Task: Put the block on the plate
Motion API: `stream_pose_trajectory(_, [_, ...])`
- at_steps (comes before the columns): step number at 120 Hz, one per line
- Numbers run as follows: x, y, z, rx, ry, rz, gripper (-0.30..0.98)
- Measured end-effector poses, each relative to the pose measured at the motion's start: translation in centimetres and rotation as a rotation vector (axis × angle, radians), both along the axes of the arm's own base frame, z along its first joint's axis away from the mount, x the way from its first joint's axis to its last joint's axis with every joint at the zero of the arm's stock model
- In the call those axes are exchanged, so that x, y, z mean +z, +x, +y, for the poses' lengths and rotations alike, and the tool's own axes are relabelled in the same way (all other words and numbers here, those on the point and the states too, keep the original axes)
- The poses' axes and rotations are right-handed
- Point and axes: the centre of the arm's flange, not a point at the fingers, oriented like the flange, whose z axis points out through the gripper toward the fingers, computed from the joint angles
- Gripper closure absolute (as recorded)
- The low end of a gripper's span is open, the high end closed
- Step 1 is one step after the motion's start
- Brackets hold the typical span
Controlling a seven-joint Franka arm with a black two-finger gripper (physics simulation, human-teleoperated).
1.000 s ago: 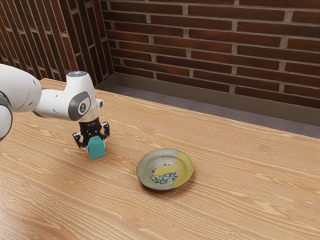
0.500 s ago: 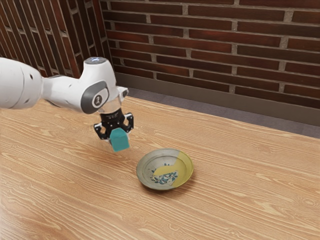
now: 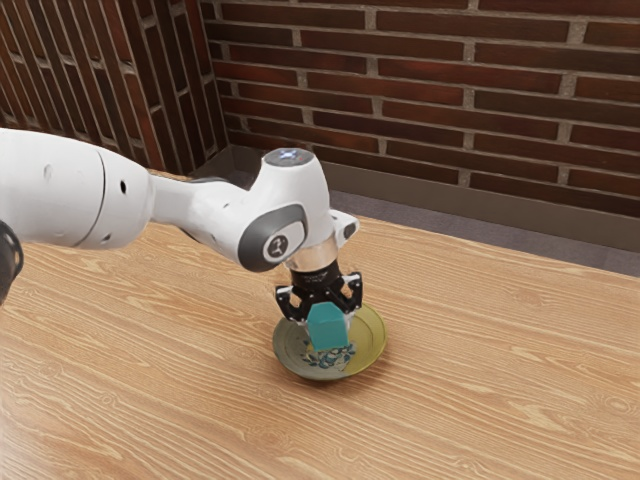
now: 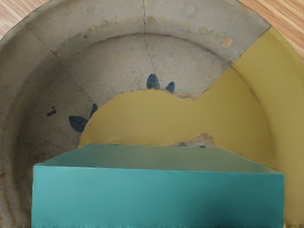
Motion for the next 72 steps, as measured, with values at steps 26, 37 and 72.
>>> stream_pose_trajectory(26, [-1.7,0.3,-0.7,-0.003,-0.004,0.009,0.17])
stream_pose_trajectory(37, [-0.3,0.4,-0.6,-0.002,-0.011,-0.013,0.11])
stream_pose_trajectory(72, [8.7,-1.2,2.9,-0.083,-0.005,-0.034,0.03])
